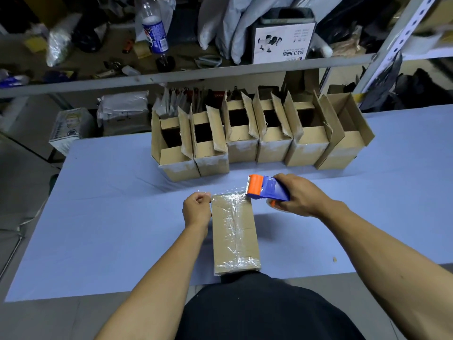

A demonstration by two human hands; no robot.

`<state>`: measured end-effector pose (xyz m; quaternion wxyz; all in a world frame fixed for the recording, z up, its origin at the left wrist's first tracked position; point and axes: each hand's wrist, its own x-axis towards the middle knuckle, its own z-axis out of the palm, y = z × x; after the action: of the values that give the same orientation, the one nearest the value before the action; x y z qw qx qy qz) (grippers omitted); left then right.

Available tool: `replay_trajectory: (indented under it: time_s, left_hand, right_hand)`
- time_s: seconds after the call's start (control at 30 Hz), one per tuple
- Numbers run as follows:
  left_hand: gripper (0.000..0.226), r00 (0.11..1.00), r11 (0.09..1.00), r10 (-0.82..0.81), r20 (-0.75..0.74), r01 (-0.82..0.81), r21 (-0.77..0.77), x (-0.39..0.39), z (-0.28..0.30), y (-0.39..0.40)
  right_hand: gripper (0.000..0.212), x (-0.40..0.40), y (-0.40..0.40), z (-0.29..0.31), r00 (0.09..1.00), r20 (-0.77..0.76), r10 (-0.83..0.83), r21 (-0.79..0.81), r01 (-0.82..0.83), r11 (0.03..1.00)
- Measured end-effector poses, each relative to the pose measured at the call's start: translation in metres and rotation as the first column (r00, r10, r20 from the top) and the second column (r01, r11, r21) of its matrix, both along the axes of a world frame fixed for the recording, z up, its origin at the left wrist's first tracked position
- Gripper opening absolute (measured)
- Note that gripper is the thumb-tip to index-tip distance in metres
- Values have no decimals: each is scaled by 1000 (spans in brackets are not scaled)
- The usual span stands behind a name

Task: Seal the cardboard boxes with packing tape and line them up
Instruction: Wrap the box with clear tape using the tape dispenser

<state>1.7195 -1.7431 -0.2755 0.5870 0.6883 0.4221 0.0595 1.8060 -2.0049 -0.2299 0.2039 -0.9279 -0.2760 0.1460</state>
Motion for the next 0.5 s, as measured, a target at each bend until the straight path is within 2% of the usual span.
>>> replay_trajectory:
  time_s: [0.13,0.3,0.4,0.43,0.5]
  left_hand:
    - [17,999,1000,-6,-37,6,-12,6,-4,-12]
    - [22,988,1000,15,-156,-16,-9,17,-1,-18]
    - [47,977,969,32,-209,-82,-234,13,-7,-11]
    - [55,974,963,19,-226,-78,-258,12,-7,-10]
    - [66,973,986,13,-232,-51,-161,11,-5,-11]
  right_hand:
    - [39,-4,-3,-3,999,-23,-42,21,43,999]
    - [36,-9,-3,-4,995,-35,-88,47,90,995]
    - [38,-9,-5,-3,995,-40,-97,44,98,994]
    - [38,-10,-5,-4,995,-42,-91,45,93,995]
    - [39,-11,-5,-4,995,-39,-87,52,89,995]
